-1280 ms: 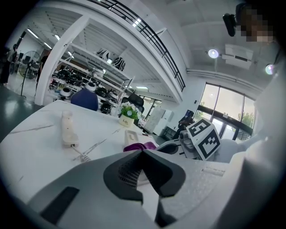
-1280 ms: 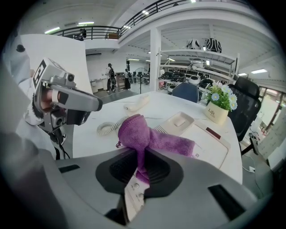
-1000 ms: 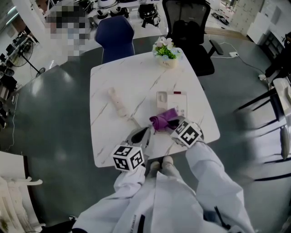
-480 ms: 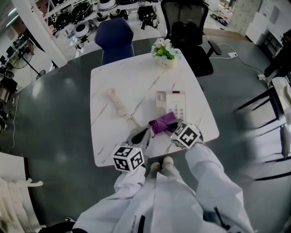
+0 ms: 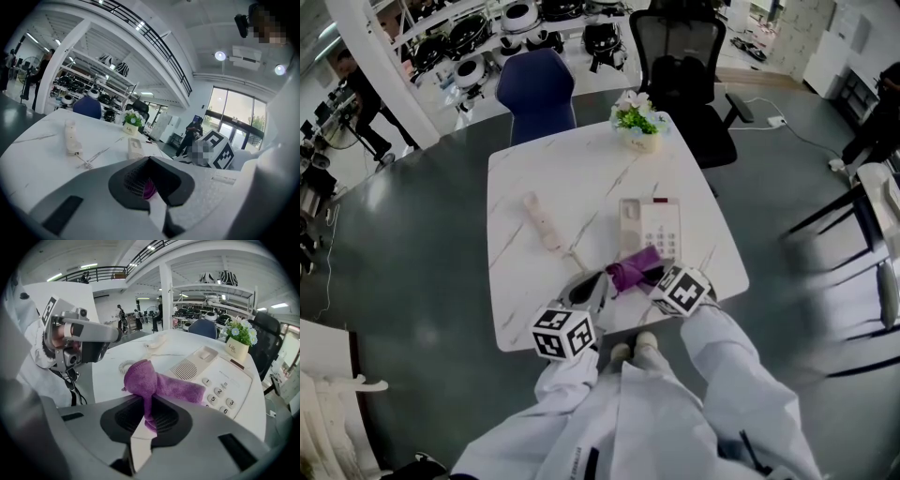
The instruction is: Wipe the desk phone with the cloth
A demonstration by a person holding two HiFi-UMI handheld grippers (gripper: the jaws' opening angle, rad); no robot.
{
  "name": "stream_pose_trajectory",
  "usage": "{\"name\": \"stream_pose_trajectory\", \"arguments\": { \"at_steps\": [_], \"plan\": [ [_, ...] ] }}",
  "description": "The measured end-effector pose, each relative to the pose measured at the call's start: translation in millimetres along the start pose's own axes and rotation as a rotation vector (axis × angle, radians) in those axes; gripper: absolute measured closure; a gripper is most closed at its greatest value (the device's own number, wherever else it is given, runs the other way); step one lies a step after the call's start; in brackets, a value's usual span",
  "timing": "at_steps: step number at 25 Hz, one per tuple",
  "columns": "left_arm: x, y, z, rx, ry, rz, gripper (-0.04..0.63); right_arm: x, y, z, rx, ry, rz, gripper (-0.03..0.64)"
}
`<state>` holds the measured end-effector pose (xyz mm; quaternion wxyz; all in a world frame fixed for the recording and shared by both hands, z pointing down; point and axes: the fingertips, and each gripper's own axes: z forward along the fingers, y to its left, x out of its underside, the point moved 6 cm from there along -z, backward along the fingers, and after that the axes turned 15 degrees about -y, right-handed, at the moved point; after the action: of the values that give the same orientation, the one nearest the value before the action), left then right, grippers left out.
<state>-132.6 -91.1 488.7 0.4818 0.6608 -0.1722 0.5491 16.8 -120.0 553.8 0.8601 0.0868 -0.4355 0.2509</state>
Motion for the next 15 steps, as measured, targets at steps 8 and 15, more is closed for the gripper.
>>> {"name": "stream_pose_trajectory", "arguments": {
  "at_steps": [8, 15],
  "plan": [
    [-11, 1, 6, -0.003, -0.024, 0.01, 0.597, -1, 6, -9, -0.062, -0.007, 0.07, 0.584],
    [-29, 5, 7, -0.013, -0.076, 0.029, 0.597, -10, -8, -31, -0.084, -0.179, 0.247, 0.584]
  ]
}}
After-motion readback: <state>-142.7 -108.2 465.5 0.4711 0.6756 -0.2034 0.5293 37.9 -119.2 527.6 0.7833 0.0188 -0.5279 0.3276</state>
